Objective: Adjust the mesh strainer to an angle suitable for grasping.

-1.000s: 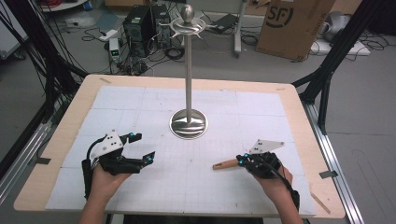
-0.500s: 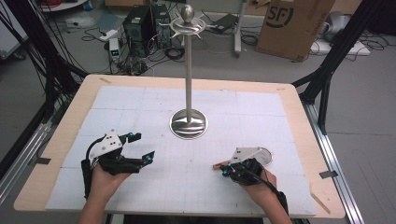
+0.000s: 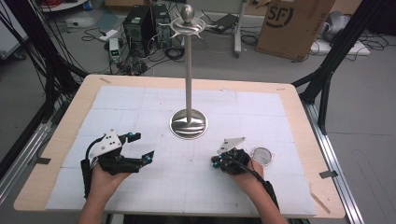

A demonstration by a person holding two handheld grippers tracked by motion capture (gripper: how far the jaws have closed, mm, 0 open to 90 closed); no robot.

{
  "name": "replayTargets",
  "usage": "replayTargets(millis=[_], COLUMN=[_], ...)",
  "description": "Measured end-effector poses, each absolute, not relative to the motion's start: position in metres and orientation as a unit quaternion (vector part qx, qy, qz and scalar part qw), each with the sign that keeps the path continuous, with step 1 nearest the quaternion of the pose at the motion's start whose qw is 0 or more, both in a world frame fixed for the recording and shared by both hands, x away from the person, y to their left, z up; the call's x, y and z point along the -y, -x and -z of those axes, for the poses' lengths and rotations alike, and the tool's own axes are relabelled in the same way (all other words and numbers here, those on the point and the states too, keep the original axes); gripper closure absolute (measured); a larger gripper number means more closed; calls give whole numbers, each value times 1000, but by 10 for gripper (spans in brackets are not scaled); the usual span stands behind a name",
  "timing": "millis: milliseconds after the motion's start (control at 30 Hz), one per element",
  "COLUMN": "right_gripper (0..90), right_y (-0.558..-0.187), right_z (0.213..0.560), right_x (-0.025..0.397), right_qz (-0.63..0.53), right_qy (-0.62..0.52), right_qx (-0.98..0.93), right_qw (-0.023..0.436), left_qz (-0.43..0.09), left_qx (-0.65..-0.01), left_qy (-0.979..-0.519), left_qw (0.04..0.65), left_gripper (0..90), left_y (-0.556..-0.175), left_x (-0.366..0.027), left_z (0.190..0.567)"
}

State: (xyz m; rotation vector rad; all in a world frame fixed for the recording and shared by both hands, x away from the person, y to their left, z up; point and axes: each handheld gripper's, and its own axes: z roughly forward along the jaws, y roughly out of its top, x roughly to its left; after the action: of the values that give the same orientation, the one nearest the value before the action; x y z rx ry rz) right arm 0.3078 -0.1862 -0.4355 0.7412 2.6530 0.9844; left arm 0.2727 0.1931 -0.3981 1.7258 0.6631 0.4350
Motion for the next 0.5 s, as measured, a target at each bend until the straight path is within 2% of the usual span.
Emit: replayTargets(millis=[500], right_gripper=[896], right_y=[-345], right_z=[435], right_x=[187], right_qz=[-337], right_qy=[-297], right_qx=[-886], right_qw=[115], left_qz=[-185], left_qx=[-284], left_qy=[-738], left_qw=[584], left_gripper=[171], left_y=[-274], left_x=[-193], left_z=[398])
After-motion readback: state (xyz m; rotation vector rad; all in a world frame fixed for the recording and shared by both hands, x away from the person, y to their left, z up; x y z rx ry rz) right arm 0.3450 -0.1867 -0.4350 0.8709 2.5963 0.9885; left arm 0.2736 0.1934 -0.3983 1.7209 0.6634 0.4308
